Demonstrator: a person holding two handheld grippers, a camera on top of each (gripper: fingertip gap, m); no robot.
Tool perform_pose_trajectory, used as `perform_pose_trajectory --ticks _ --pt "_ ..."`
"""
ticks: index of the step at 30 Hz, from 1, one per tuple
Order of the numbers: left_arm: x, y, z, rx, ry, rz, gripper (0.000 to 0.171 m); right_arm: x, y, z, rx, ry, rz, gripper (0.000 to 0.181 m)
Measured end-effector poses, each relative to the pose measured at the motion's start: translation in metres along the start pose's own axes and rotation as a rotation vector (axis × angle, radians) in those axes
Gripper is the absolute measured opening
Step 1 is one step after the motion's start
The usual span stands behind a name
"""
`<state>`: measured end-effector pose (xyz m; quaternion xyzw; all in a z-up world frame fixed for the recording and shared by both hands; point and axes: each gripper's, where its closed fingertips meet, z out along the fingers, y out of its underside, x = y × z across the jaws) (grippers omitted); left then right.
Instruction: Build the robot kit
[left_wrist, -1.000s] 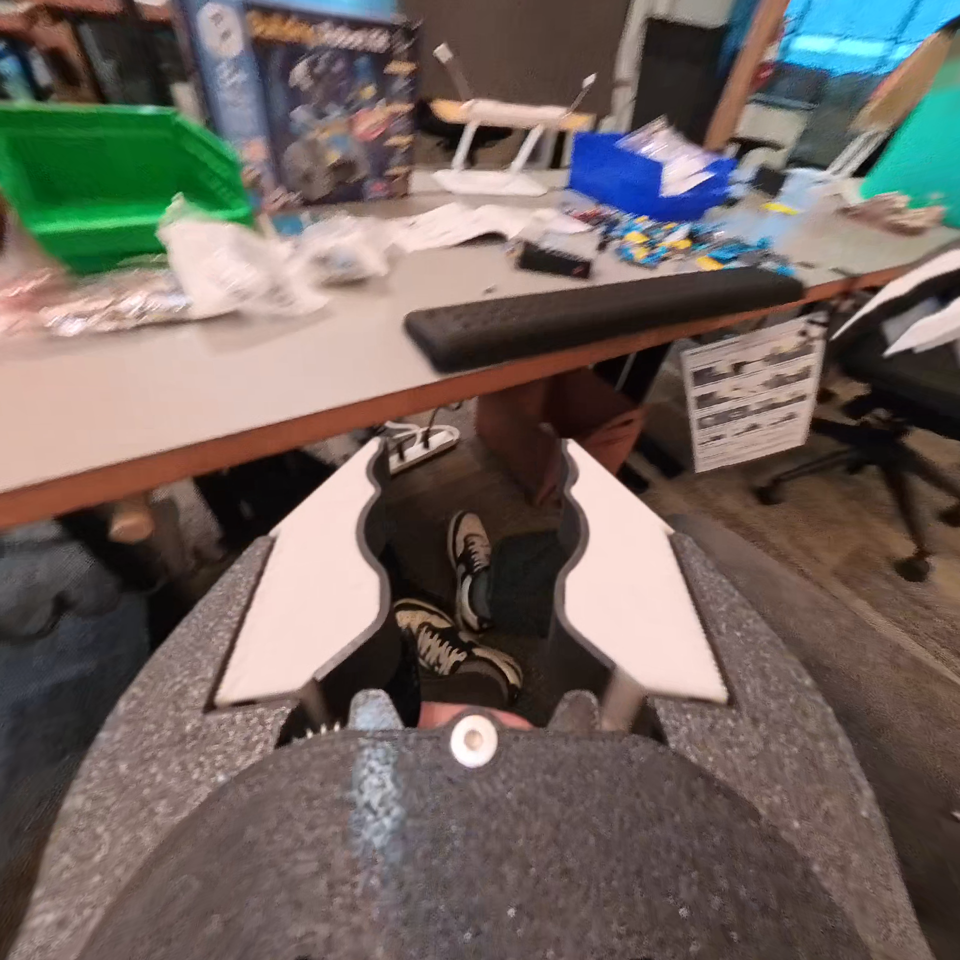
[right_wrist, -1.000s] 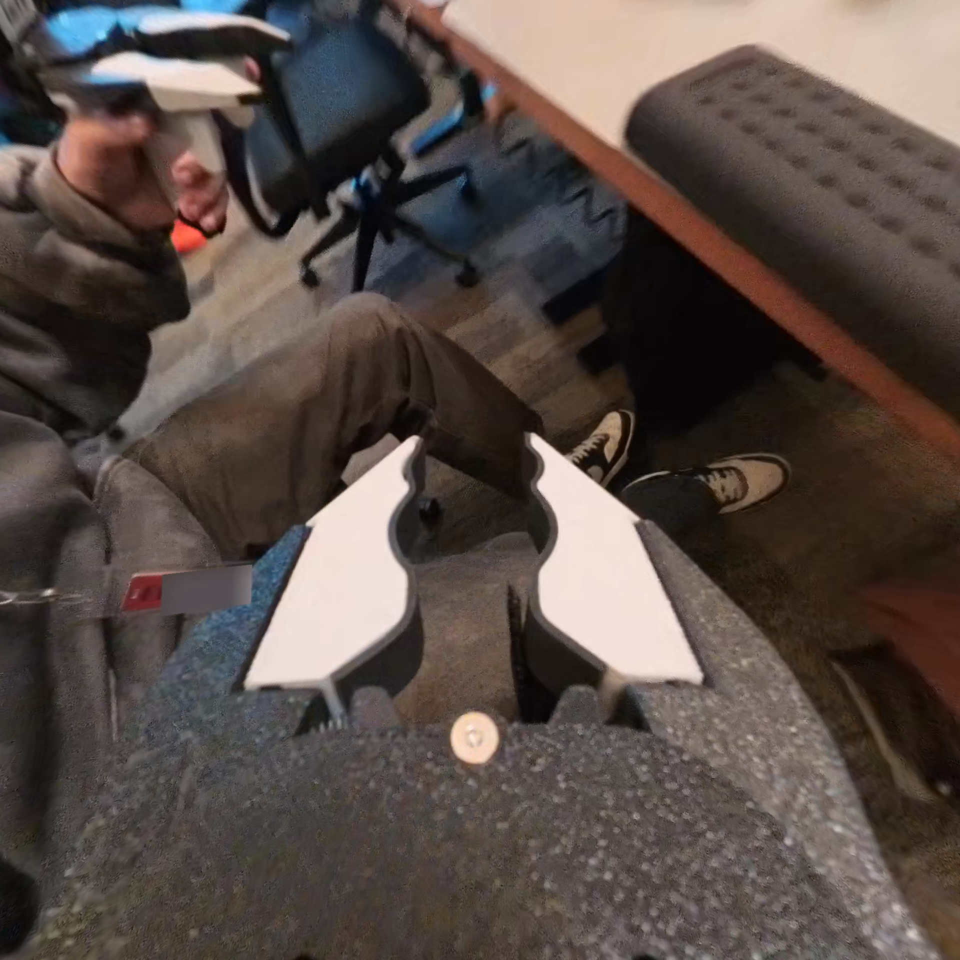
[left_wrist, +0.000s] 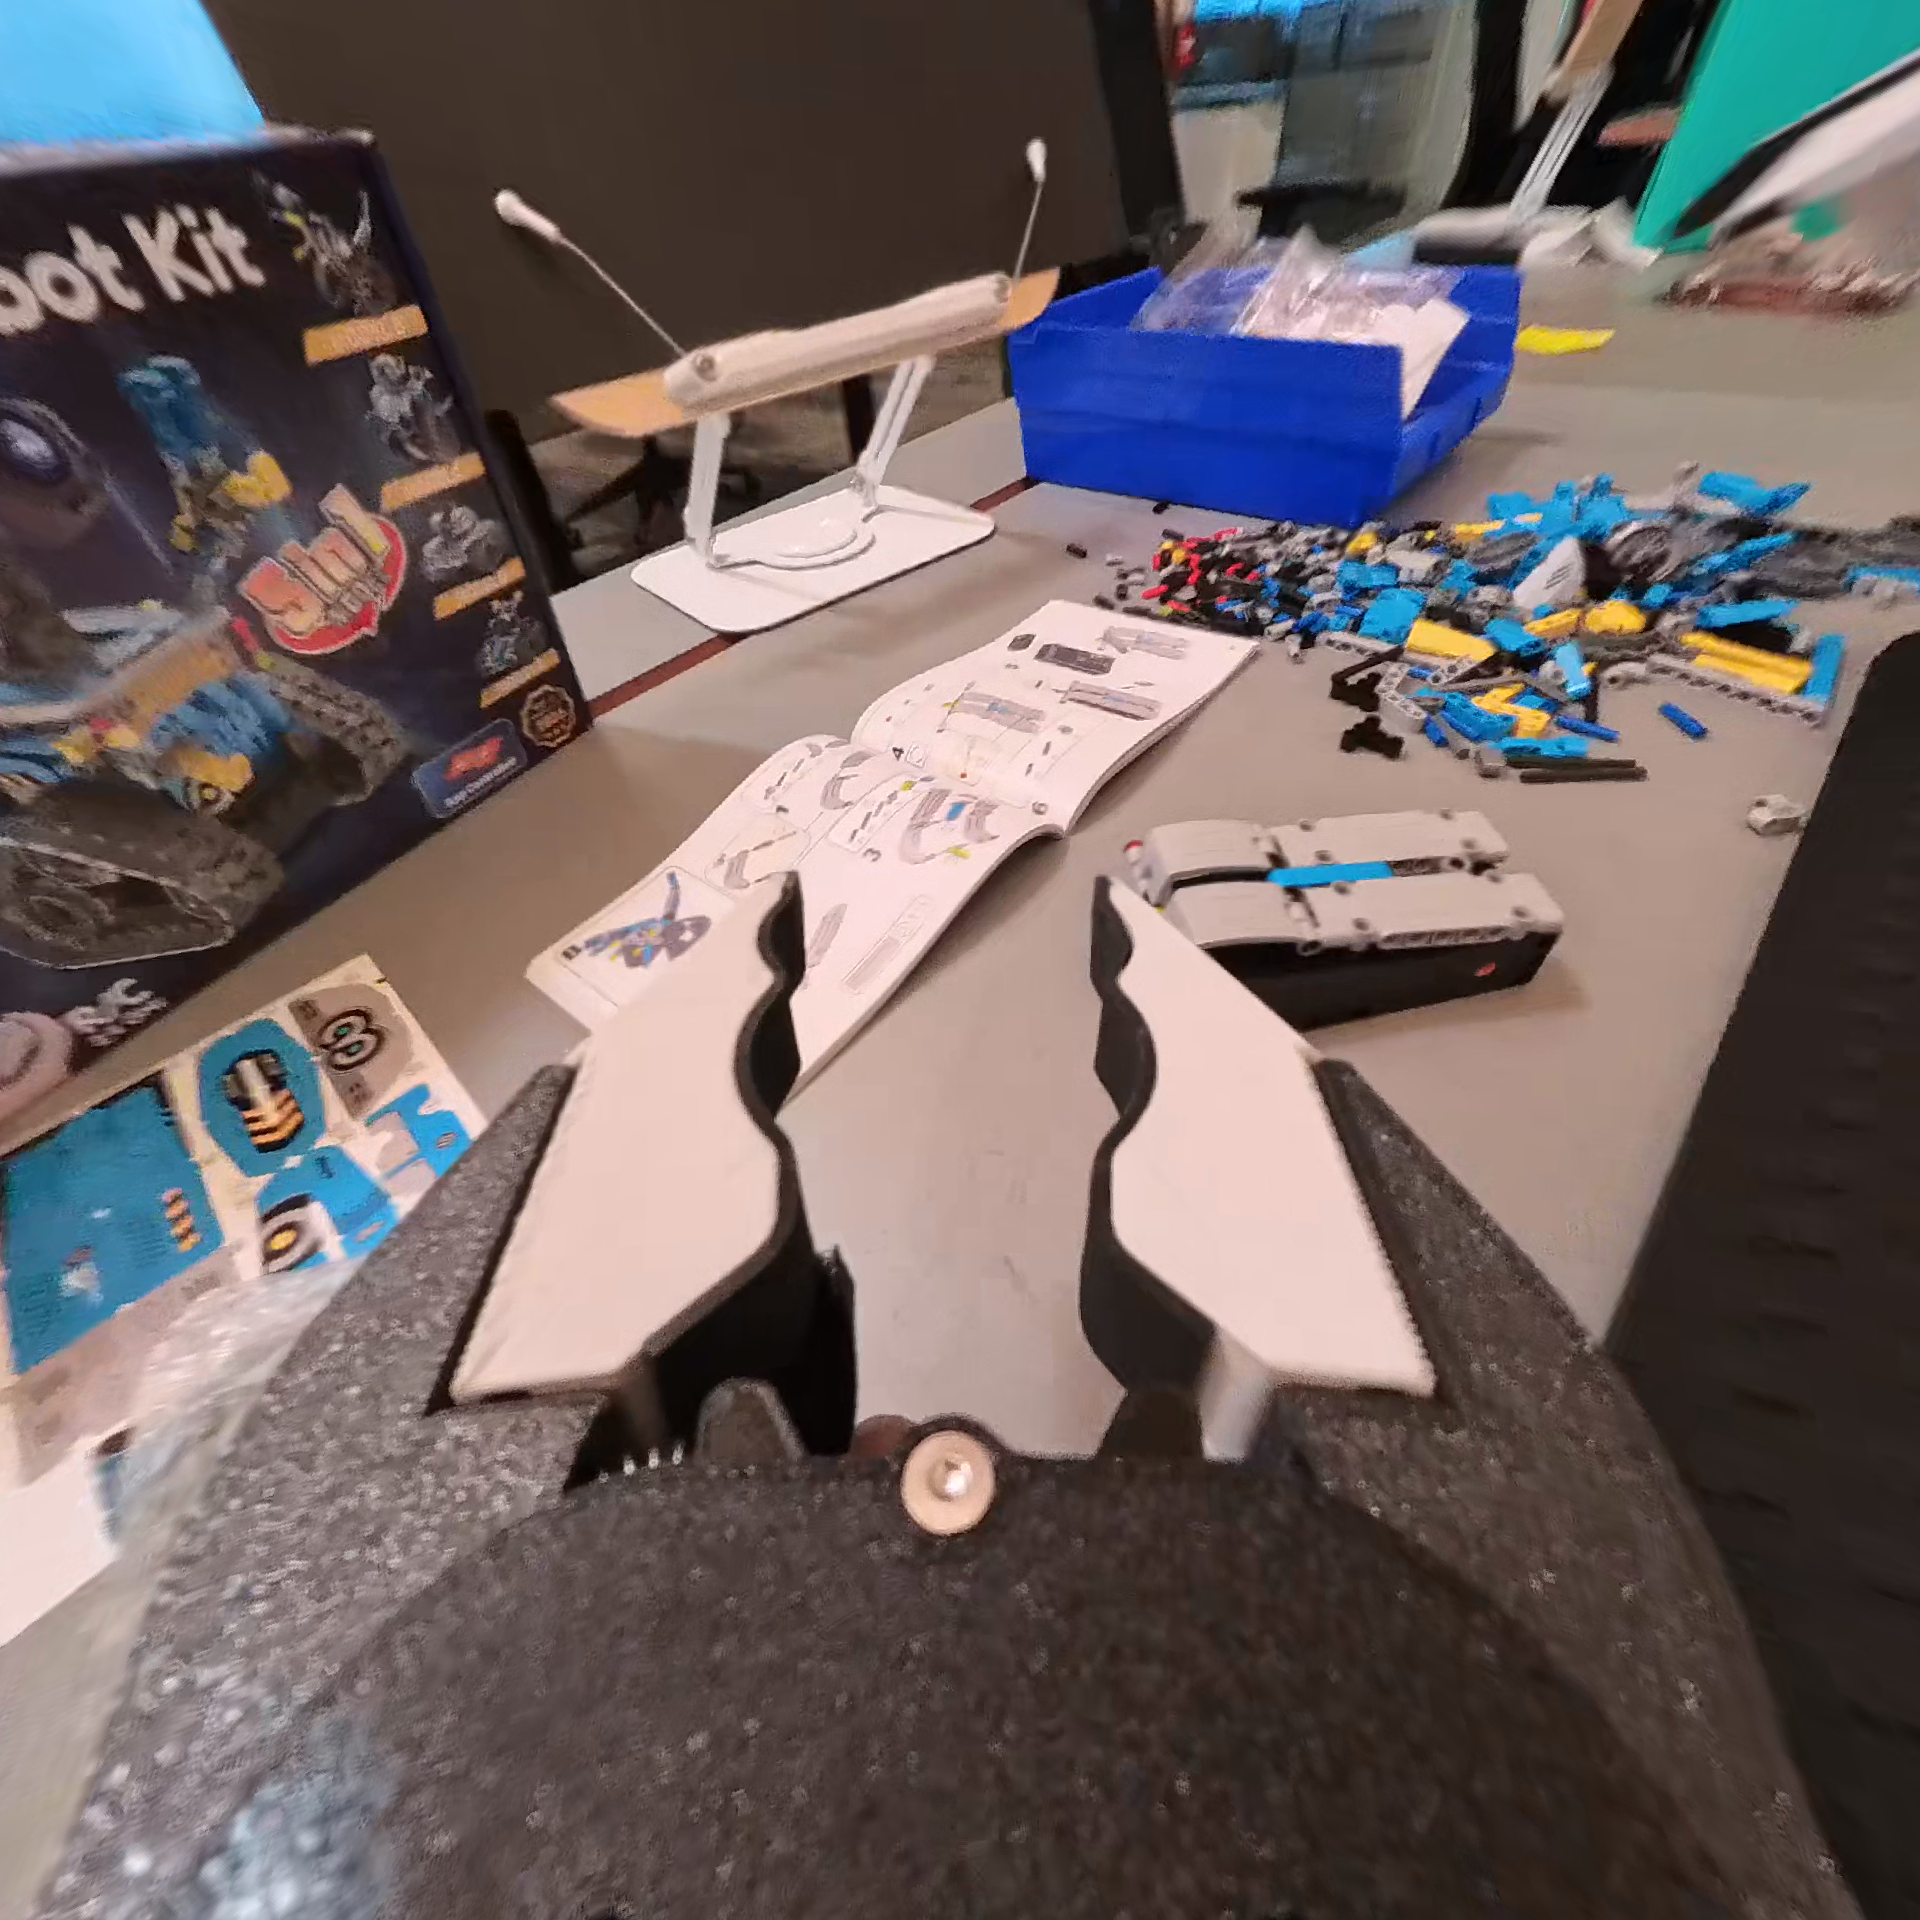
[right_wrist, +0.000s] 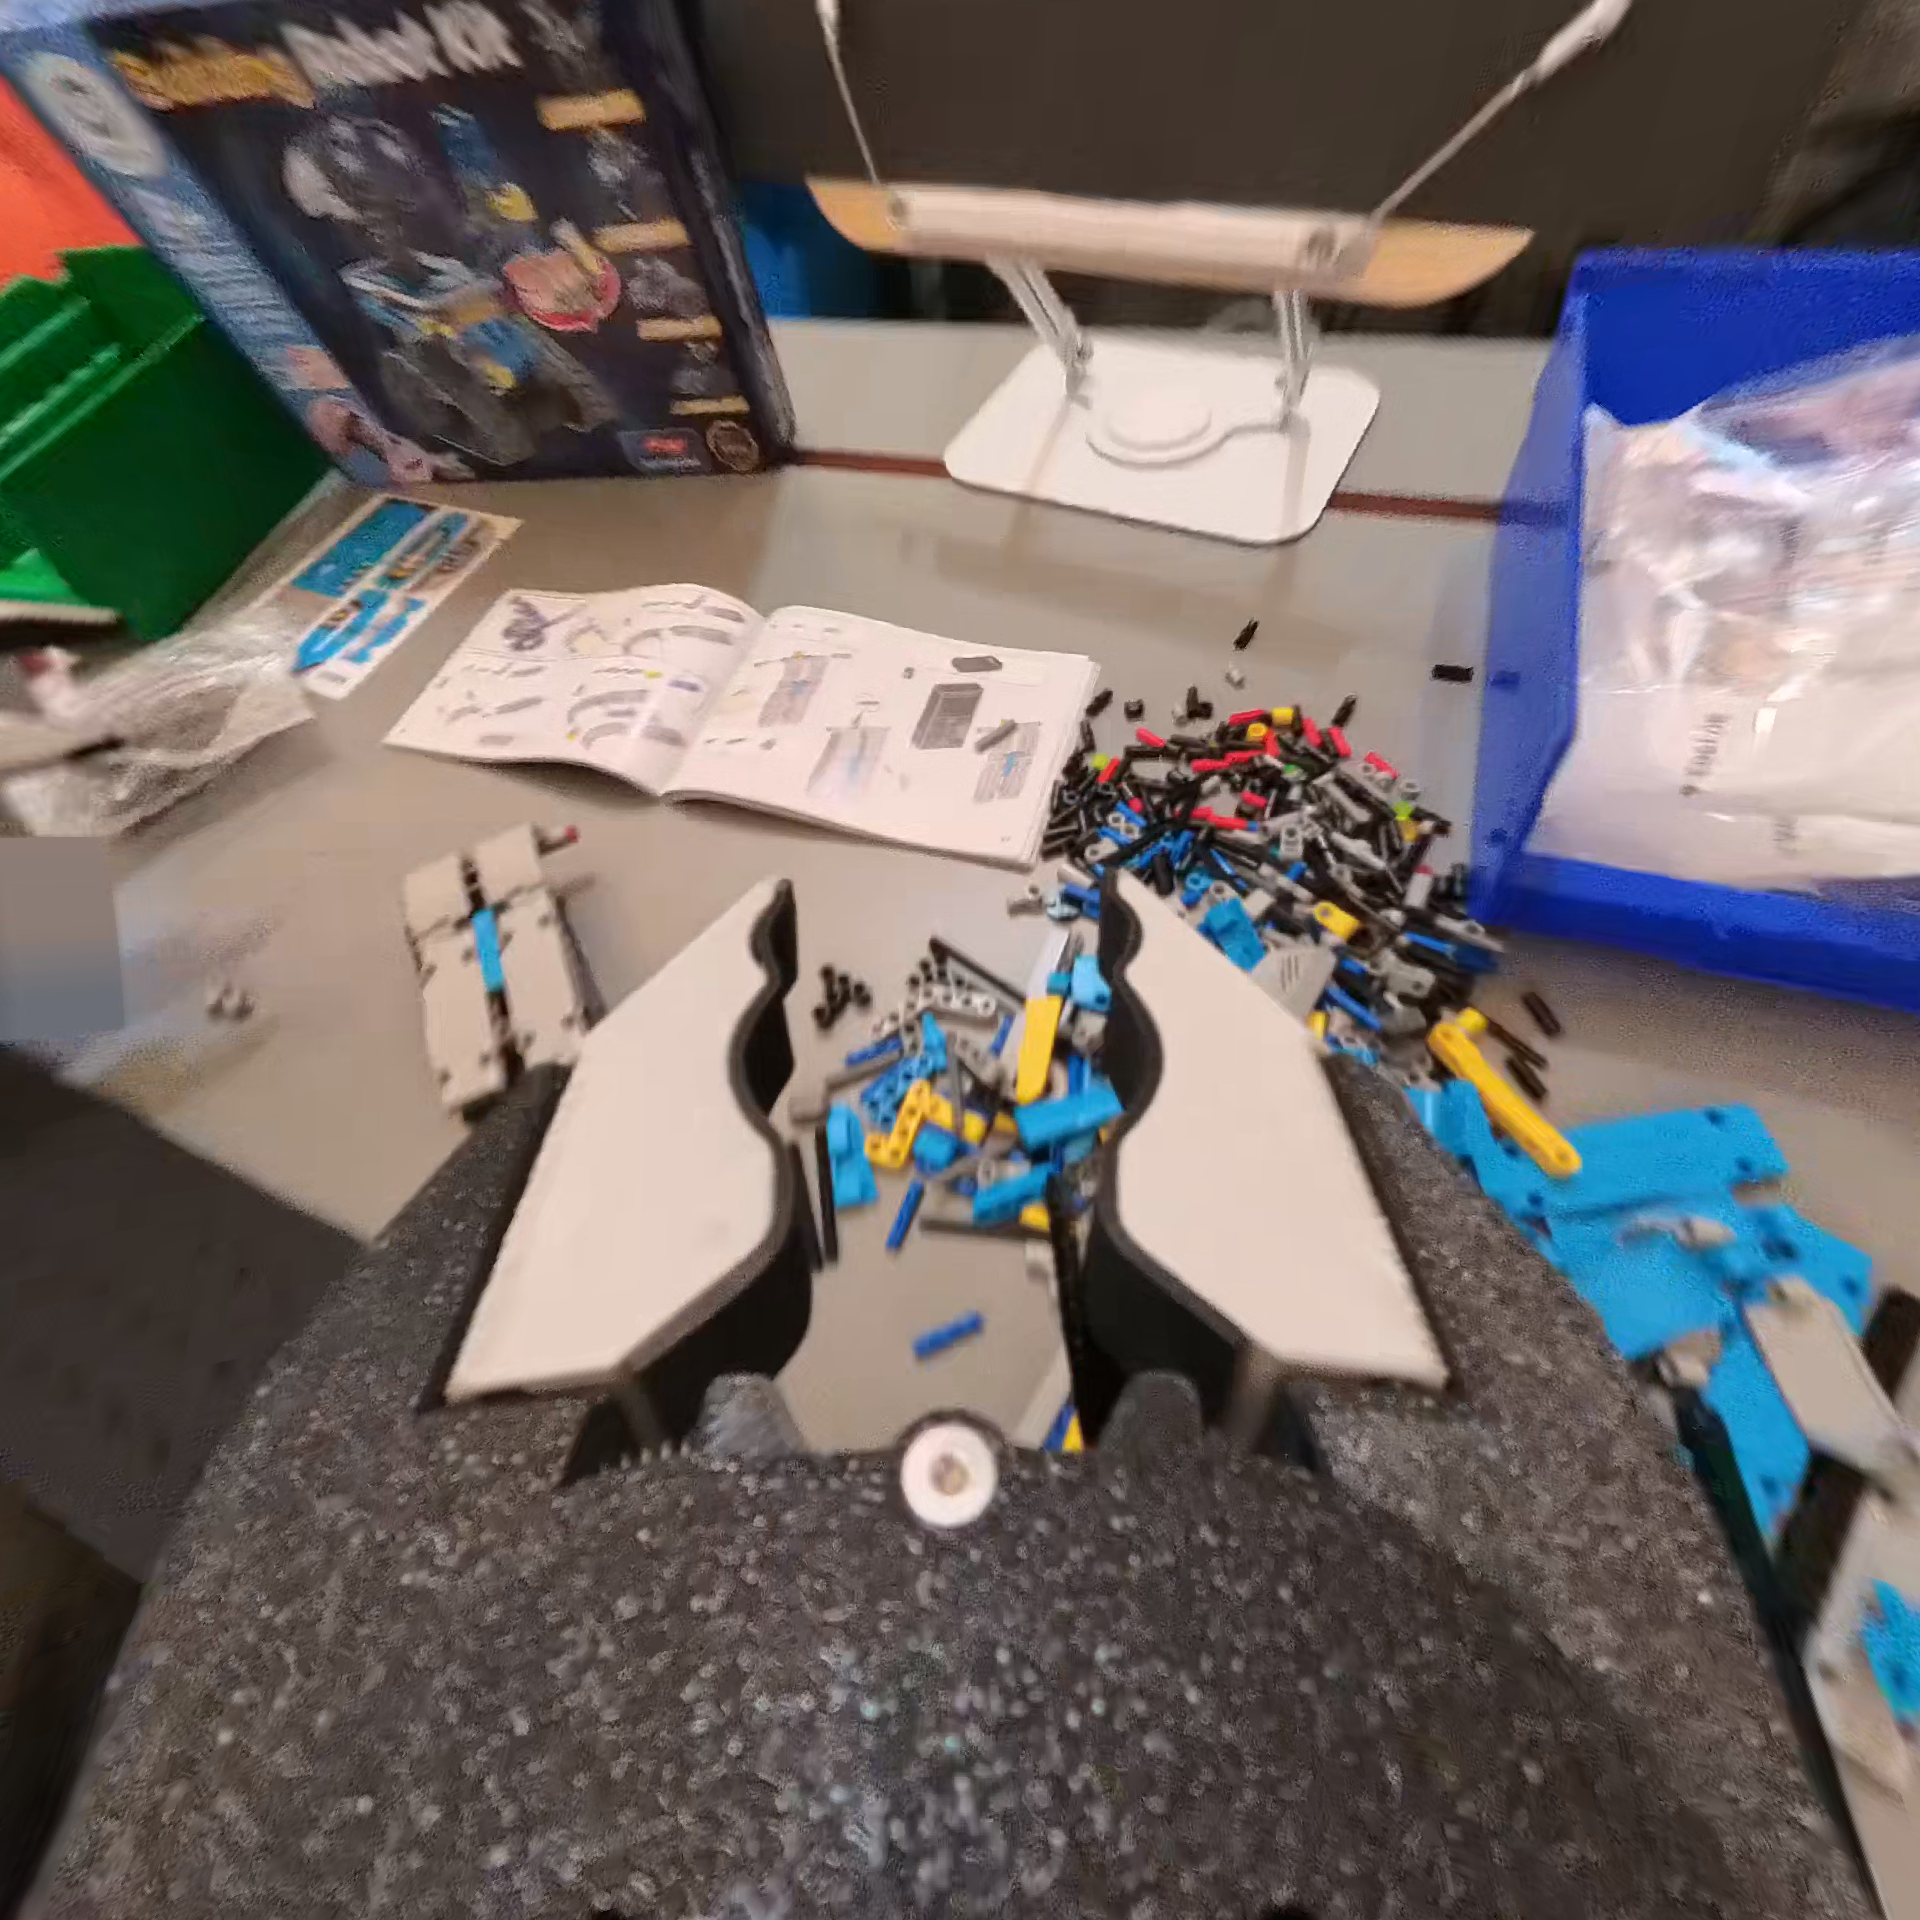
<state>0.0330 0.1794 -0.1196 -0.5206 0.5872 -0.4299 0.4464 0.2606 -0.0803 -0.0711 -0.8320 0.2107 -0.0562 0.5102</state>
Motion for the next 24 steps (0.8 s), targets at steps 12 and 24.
perform_pose_trajectory --ticks 12,24 --pt "0.017 -0.006 -0.029 0.221 0.241 -0.252 0.048 0.124 0.001 0.246 -0.533 0.255 0.315 0.049" --pt "0.006 0.002 -0.023 0.189 0.230 -0.325 0.047 0.145 0.016 0.281 -0.671 0.277 0.093 0.000"
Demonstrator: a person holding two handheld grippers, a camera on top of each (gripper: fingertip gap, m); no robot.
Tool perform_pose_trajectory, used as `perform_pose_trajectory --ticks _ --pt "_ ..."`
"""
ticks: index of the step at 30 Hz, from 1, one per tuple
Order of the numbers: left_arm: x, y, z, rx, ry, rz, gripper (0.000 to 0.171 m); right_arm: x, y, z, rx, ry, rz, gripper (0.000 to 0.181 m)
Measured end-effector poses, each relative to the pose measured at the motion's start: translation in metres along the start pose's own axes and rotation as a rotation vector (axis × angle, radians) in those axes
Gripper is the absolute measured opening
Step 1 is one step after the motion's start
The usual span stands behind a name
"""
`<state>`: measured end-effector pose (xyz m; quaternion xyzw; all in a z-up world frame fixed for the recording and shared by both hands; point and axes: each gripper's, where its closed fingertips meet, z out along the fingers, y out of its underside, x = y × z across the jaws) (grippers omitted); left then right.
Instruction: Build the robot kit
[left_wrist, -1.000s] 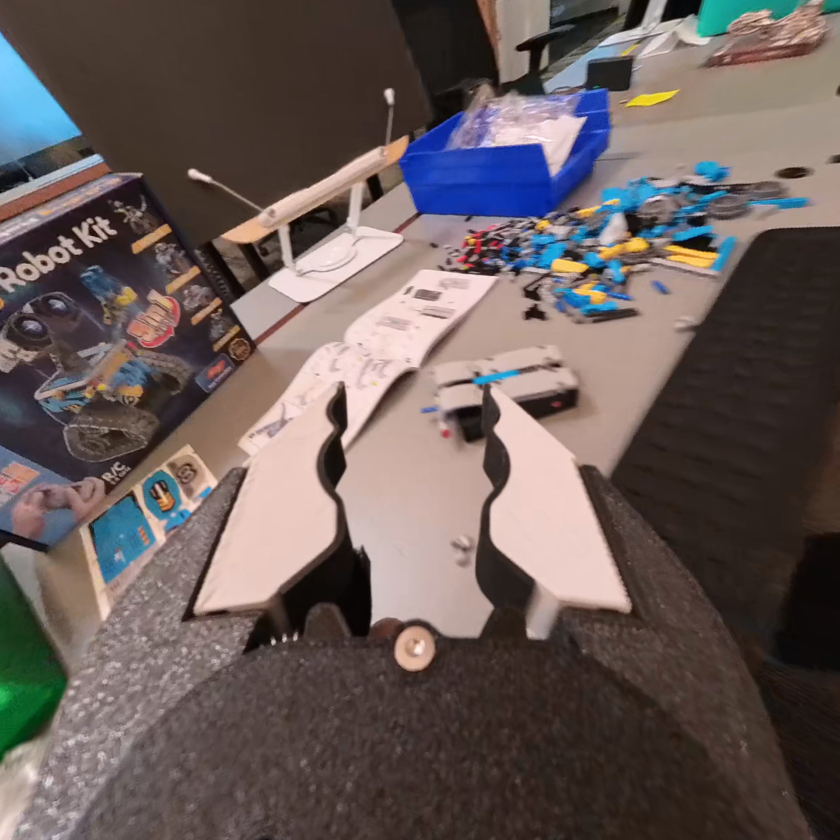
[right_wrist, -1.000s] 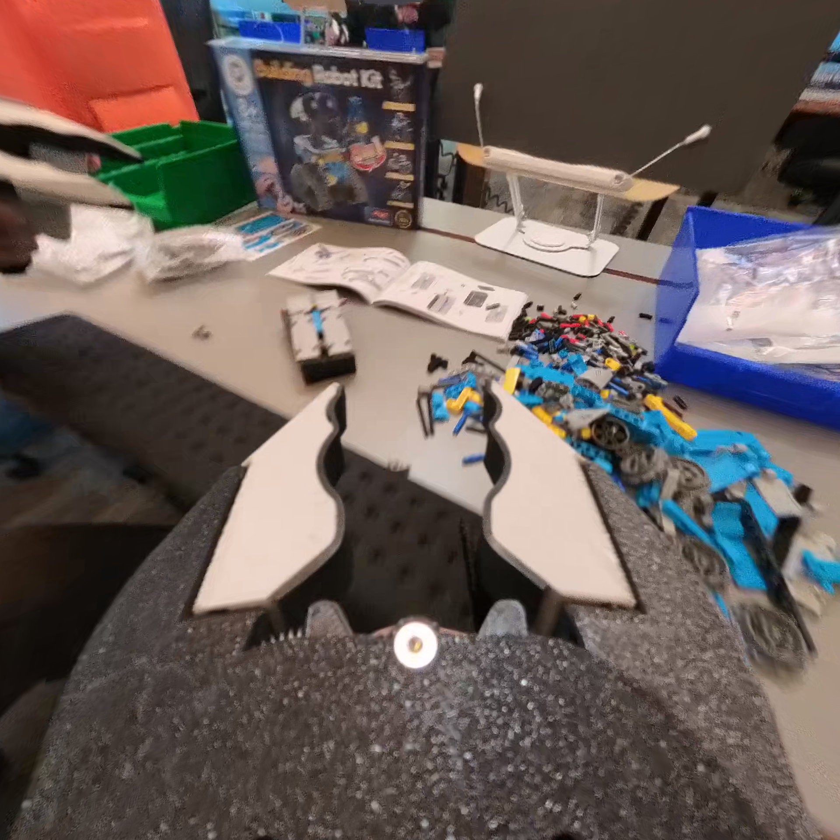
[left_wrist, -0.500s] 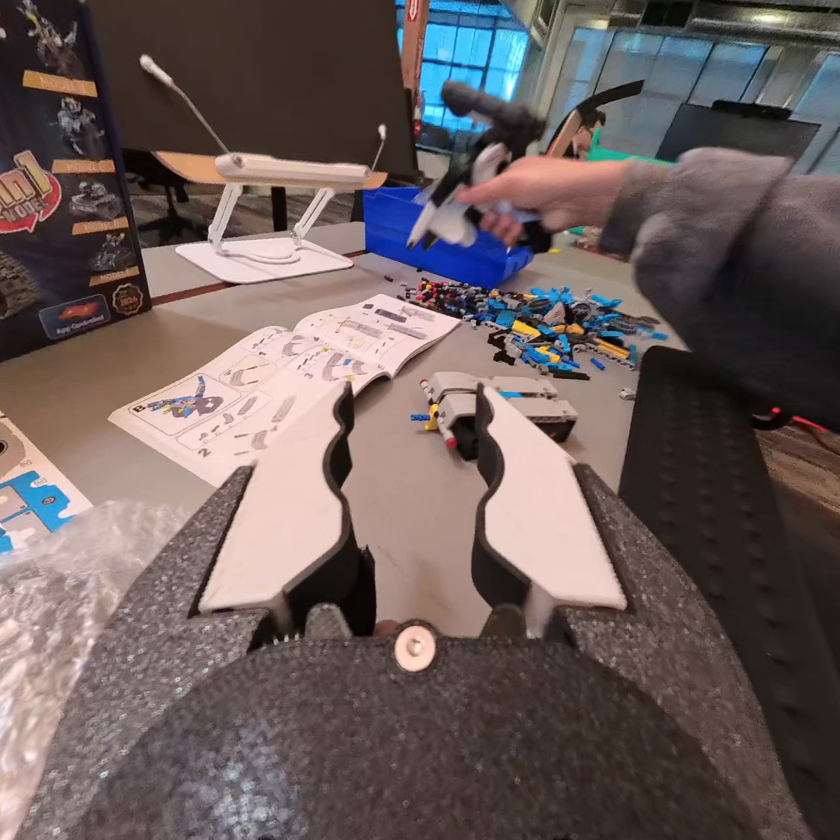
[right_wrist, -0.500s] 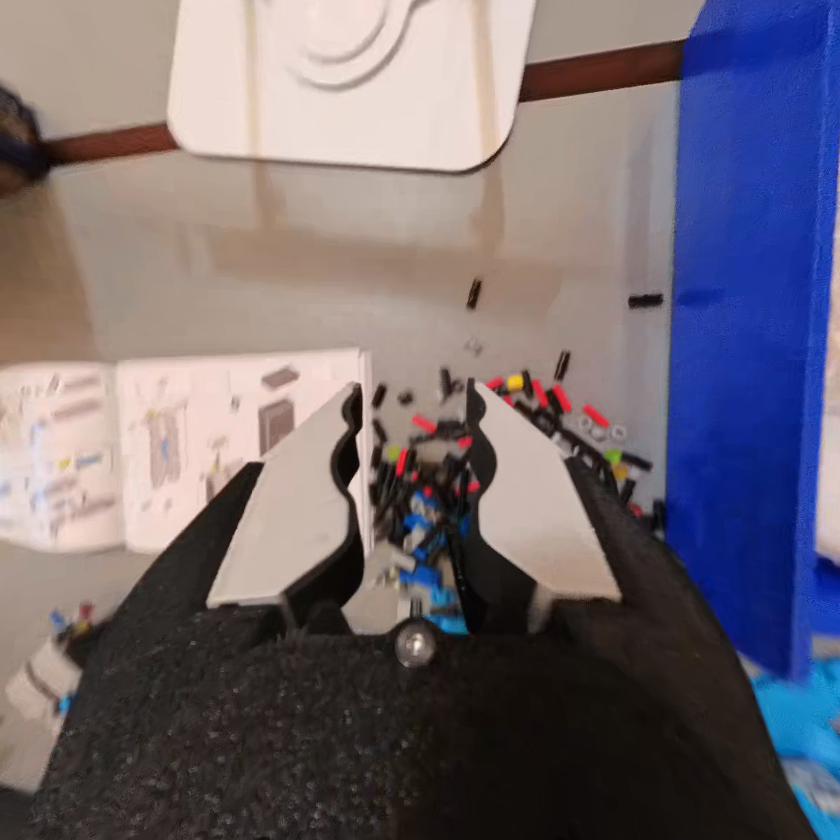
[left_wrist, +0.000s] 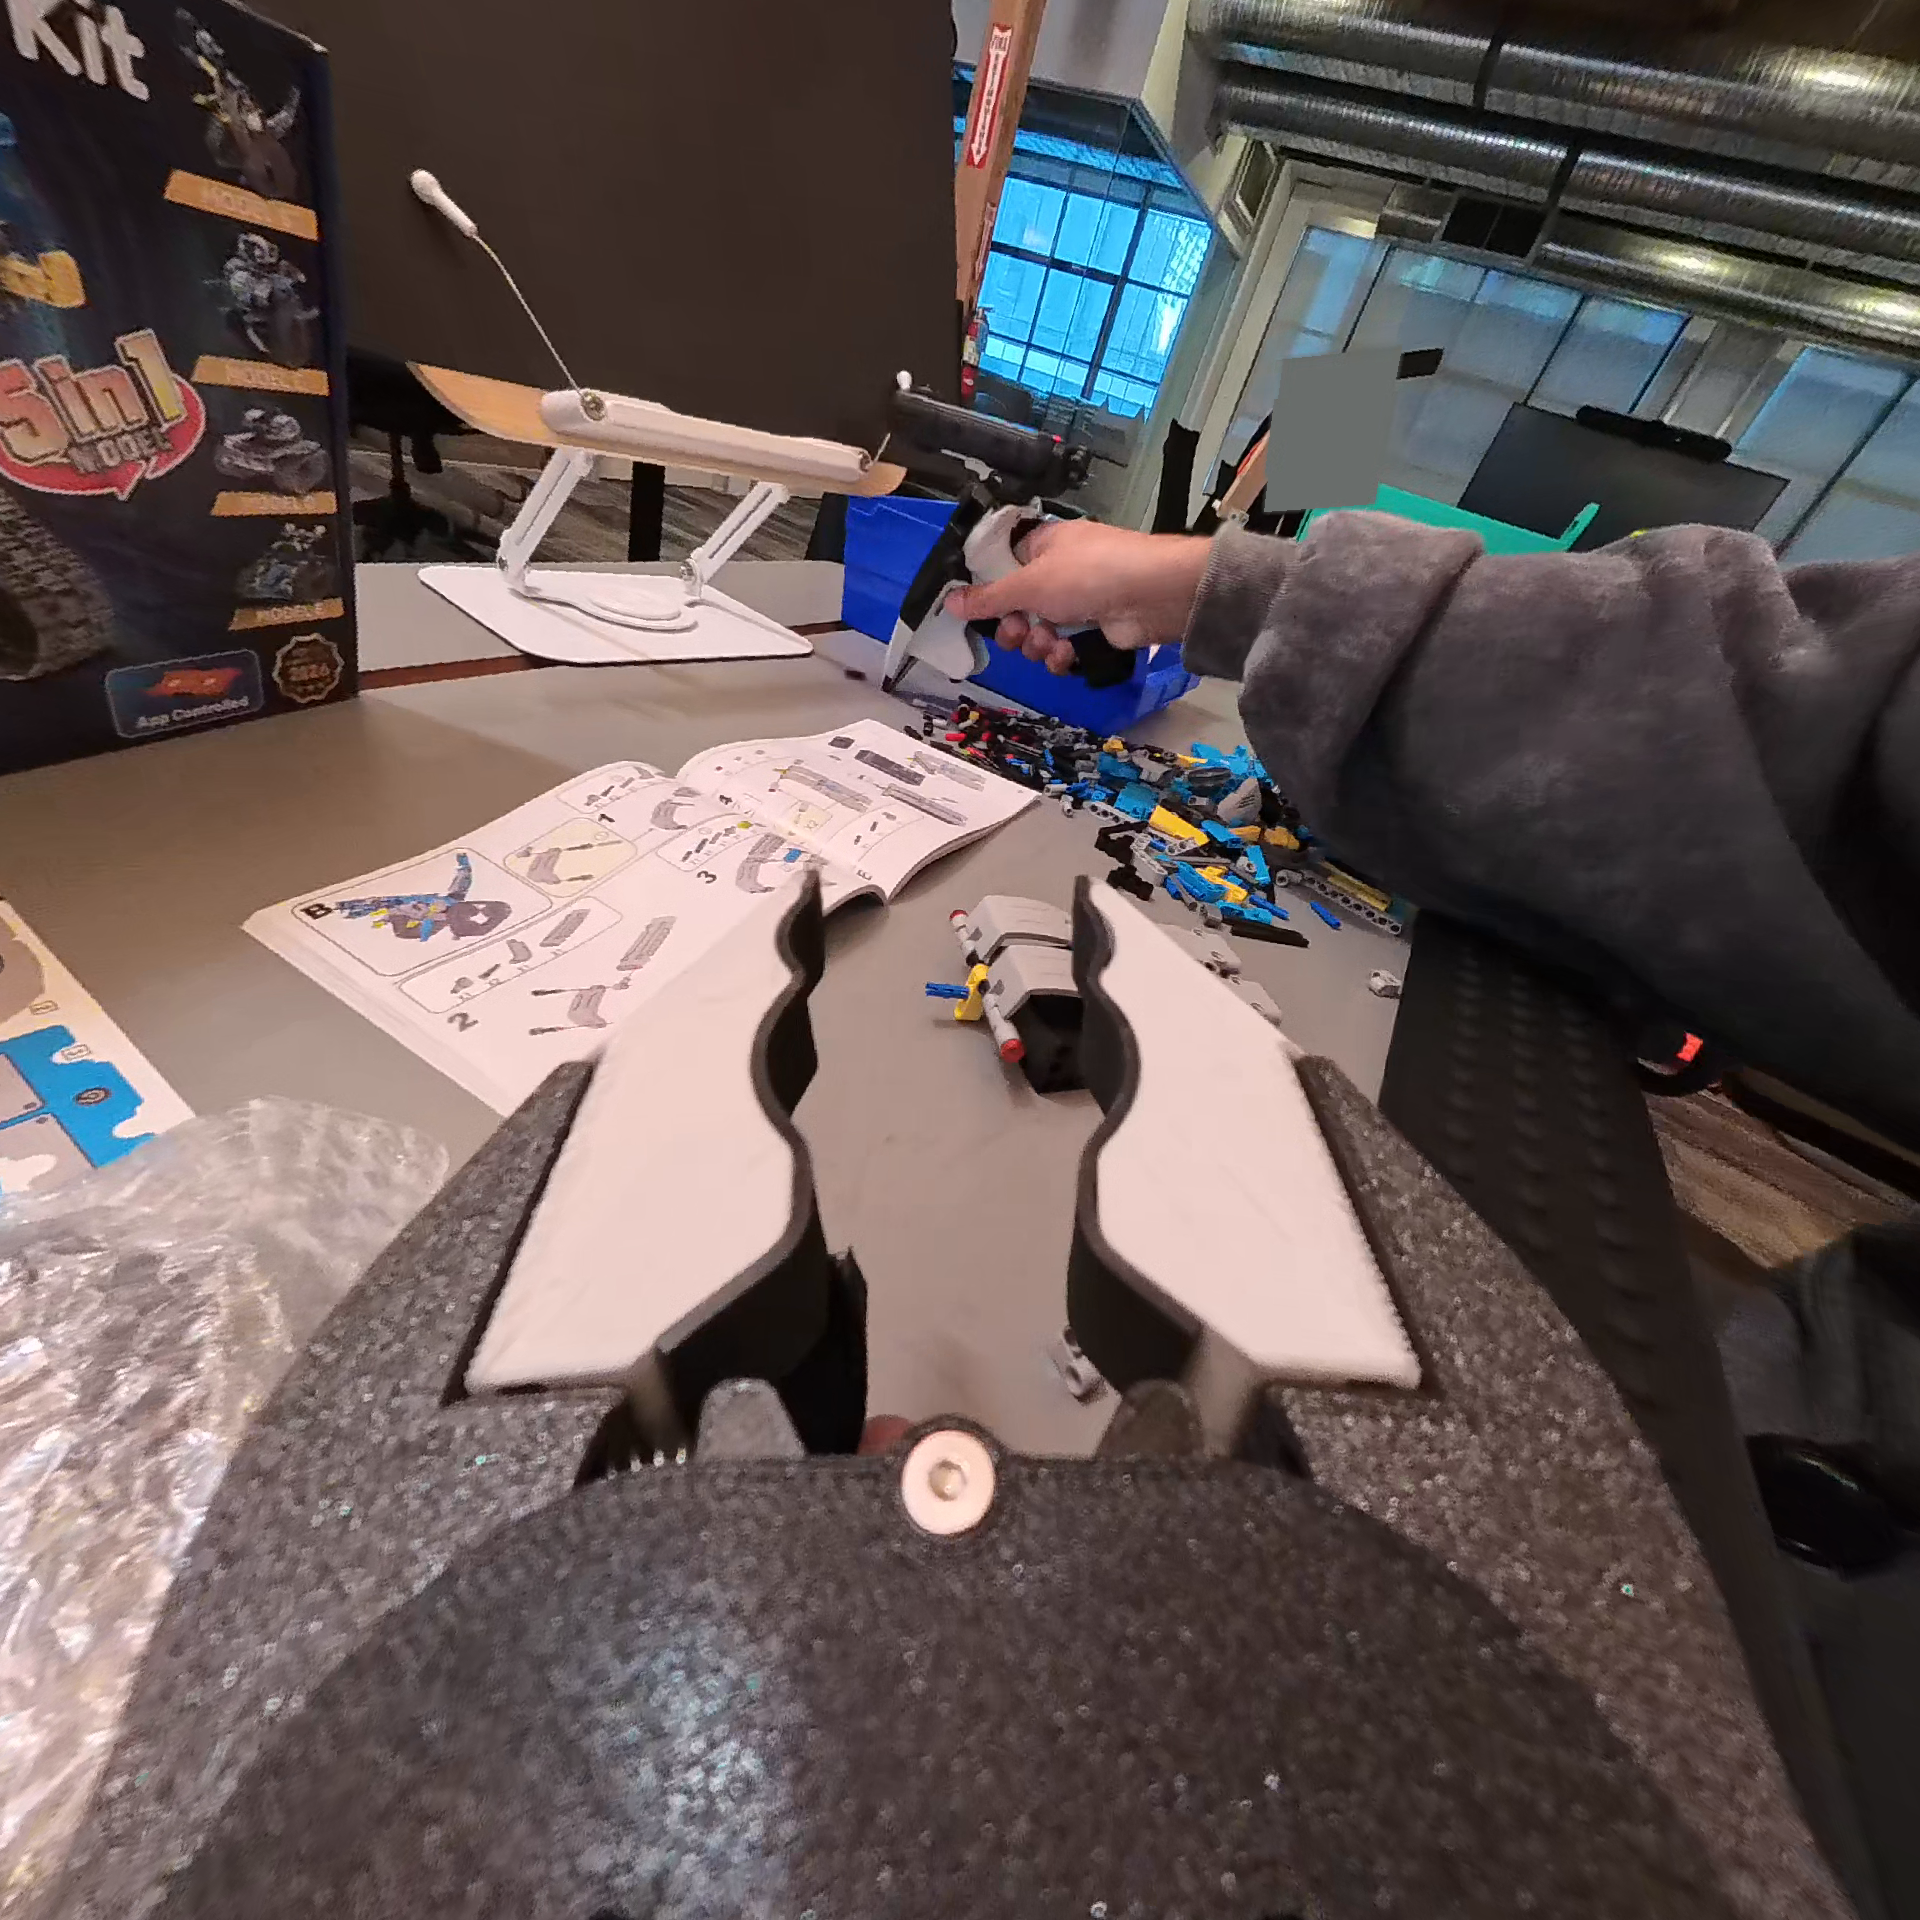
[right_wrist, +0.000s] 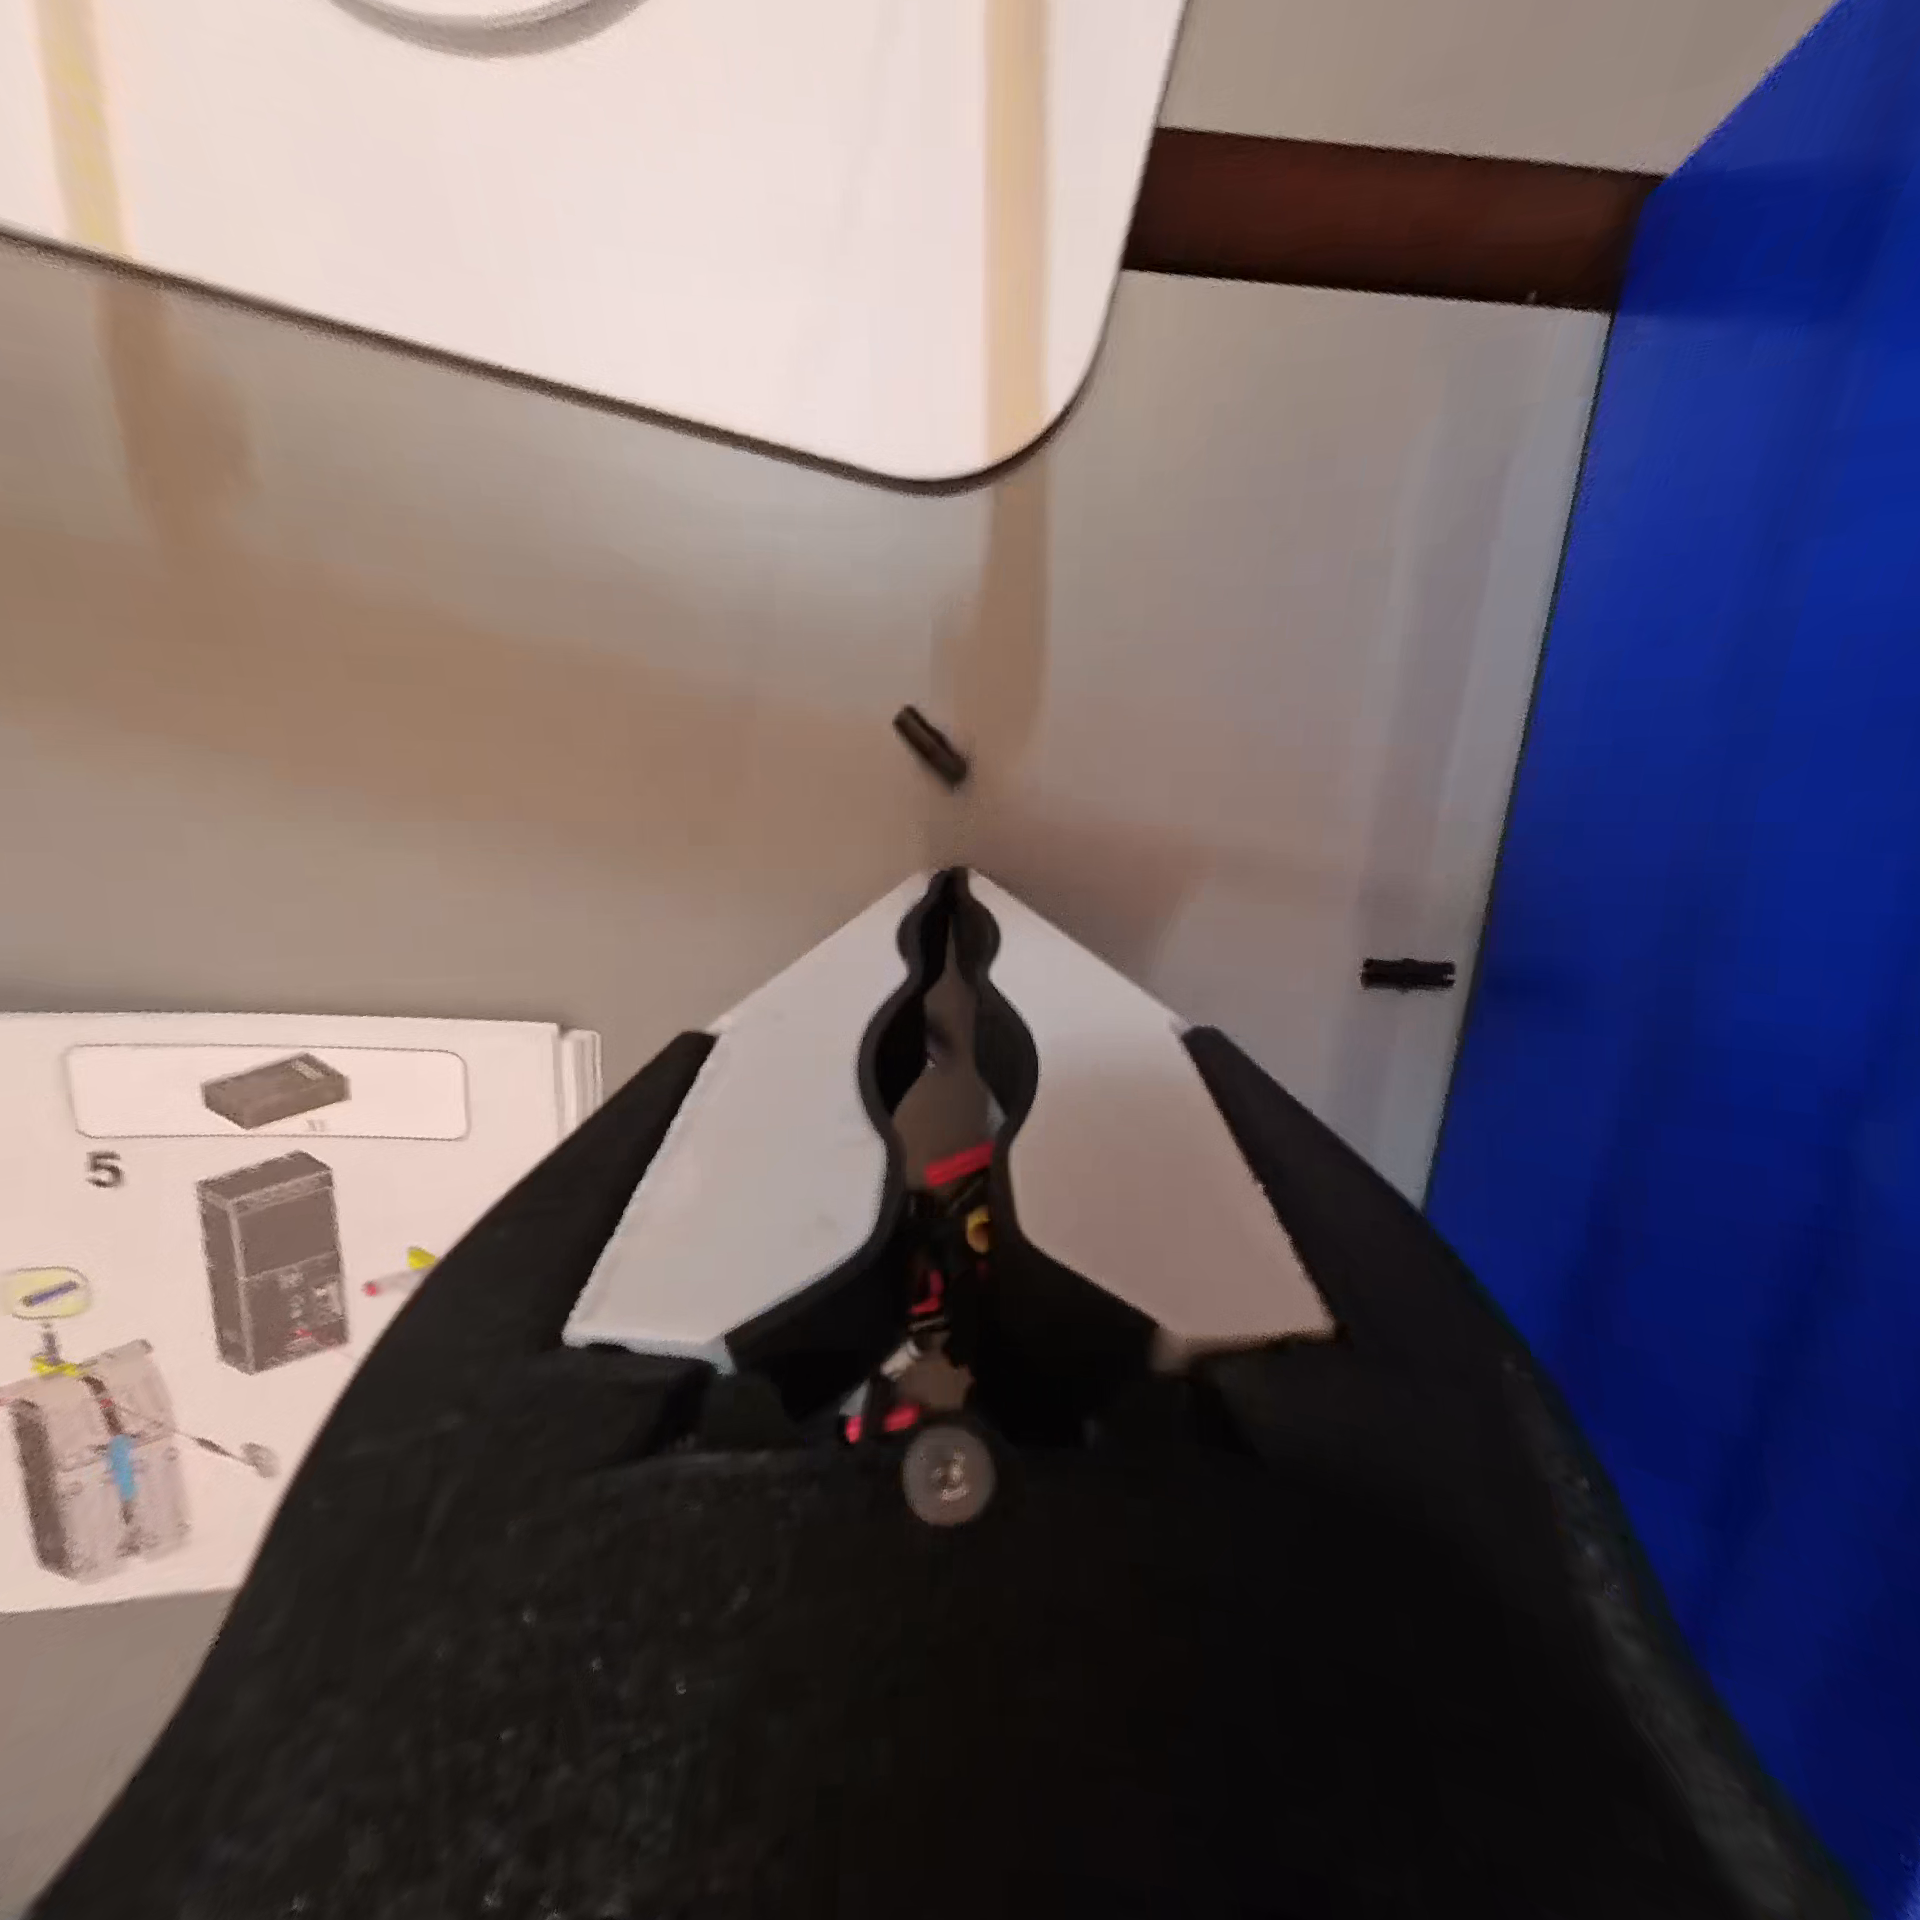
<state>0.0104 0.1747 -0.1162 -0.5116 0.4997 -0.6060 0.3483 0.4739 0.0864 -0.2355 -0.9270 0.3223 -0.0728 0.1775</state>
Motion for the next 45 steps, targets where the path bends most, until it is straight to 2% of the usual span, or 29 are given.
perform_pose_trajectory --ticks 4,7,9,11,14,16,18,21,25,28,35,37,41,43,45 --pt "-0.002 -0.004 -0.002 0.011 -0.028 0.033 0.047 -0.006 0.001 -0.009 0.016 -0.046 -0.104 0.000" --pt "-0.002 -0.007 -0.005 0.013 -0.059 0.123 0.047 -0.008 -0.016 -0.034 0.142 -0.061 -0.185 0.000" --pt "0.001 -0.006 -0.004 0.009 -0.059 0.152 0.047 -0.014 -0.032 -0.044 0.253 -0.115 -0.152 0.002" --pt "0.005 -0.002 -0.002 -0.006 -0.038 0.146 0.047 -0.024 -0.036 -0.035 0.247 -0.207 -0.060 0.044" --pt "0.010 0.007 0.001 -0.035 -0.019 0.155 0.047 -0.027 -0.034 -0.013 0.229 -0.188 -0.088 0.033" --pt "0.013 0.007 0.001 -0.039 -0.014 0.167 0.047 -0.021 -0.026 -0.001 0.196 -0.111 -0.144 0.033" --pt "0.013 0.007 0.000 -0.039 -0.015 0.171 0.047 -0.021 -0.018 0.006 0.170 -0.097 -0.149 0.034" --pt "0.011 0.008 0.001 -0.045 -0.012 0.155 0.047 -0.023 -0.021 0.005 0.181 -0.135 -0.117 0.034" --pt "0.009 0.010 0.002 -0.052 -0.014 0.142 0.047 -0.014 -0.021 0.007 0.160 -0.119 -0.115 0.020" --pt "0.009 0.009 0.002 -0.052 -0.014 0.143 0.047 -0.014 -0.020 0.006 0.177 -0.144 -0.095 0.019" --pt "0.010 0.011 0.004 -0.060 -0.018 0.156 0.047 -0.012 -0.019 0.006 0.180 -0.121 -0.208 0.002" --pt "0.008 0.011 0.003 -0.059 -0.027 0.160 0.047 -0.031 -0.020 -0.008 0.214 -0.183 -0.244 0.002" --pt "-0.003 0.010 0.006 -0.064 -0.060 0.128 0.045 -0.084 -0.004 -0.068 0.287 -0.278 -0.381 0.002" --pt "-0.011 0.005 0.010 -0.062 -0.107 0.189 0.041 -0.138 0.028 -0.107 0.287 -0.478 -0.451 0.002" --pt "-0.010 0.007 0.021 -0.133 -0.112 0.341 0.039 -0.196 0.074 -0.144 0.259 -0.654 -0.578 0.002"
